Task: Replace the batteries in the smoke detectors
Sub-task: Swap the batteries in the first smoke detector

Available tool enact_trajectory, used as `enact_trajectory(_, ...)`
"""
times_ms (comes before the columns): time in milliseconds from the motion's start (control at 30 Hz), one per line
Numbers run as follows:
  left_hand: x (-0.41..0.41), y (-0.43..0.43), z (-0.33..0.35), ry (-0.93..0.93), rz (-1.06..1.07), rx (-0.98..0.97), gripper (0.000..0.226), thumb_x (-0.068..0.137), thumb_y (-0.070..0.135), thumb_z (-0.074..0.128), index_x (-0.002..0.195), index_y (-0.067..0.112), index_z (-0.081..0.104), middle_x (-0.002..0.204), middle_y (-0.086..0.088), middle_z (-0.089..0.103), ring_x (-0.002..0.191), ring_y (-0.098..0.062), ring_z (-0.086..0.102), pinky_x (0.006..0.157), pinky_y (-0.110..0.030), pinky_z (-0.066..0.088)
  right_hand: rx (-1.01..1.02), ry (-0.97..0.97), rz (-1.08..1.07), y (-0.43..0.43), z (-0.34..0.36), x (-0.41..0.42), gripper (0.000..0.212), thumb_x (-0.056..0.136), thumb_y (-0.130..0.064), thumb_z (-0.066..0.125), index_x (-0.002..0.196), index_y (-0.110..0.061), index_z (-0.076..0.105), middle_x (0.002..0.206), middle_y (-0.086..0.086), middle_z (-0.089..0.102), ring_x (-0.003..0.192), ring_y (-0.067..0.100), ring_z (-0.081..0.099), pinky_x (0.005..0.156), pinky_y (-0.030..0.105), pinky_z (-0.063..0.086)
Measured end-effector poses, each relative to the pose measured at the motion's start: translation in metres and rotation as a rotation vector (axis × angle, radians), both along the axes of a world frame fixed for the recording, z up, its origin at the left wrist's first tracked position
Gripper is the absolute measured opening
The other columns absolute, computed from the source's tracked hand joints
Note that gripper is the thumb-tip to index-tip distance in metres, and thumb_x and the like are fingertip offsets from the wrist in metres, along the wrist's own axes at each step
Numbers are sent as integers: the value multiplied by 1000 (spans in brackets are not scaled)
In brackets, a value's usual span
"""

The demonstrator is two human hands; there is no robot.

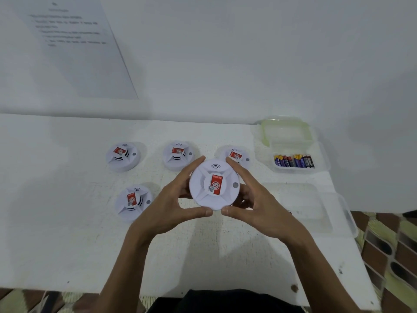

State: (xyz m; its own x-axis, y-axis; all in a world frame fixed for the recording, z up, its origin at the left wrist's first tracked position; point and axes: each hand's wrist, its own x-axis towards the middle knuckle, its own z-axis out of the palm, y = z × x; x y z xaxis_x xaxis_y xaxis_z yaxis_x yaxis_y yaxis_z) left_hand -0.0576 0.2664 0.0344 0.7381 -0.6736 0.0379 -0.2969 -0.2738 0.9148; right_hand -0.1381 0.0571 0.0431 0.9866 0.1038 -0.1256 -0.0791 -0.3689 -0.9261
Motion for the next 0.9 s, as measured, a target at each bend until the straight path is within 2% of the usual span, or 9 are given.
enact_trajectory(200,1,1,0,0,14,25,93,70,33,78,144,35,23,129,48,36,117,10,47,84,-8,45,8,-10,9,1,-4,1,90,85,-24,75,146,-54,15,124,-25,55,93,24,63,83,31,58)
enact_trajectory(333,-1,1,-1,6,18,33,93,70,36,78,144,37,23,127,48,37,115,10,48,83,-8,45,0,-10,6,0,-7,0,90,85,-24,75,147,-52,16,126,-18,57,94,26,62,82,34,58)
enact_trajectory(400,-2,0,0,2,22,37,91,69,37,78,142,41,23,125,49,38,112,9,50,81,-7,46,-2,-11,1,-1,-7,-1,90,85,-23,75,147,-51,16,127,-21,57,95,24,62,82,32,58)
enact_trajectory(667,-3,3,0,-6,37,66,90,68,43,77,137,52,19,122,50,40,105,-1,55,78,-7,47,-24,-4,-7,0,-10,-1,90,84,-26,76,147,-50,17,128,-25,54,101,19,63,85,29,57)
enact_trajectory(900,-4,2,-1,-1,36,74,88,68,45,76,134,56,18,118,51,40,101,-4,56,75,-7,48,-35,1,-11,-1,-11,-2,90,84,-27,76,147,-50,17,129,-20,55,99,21,64,84,29,58)
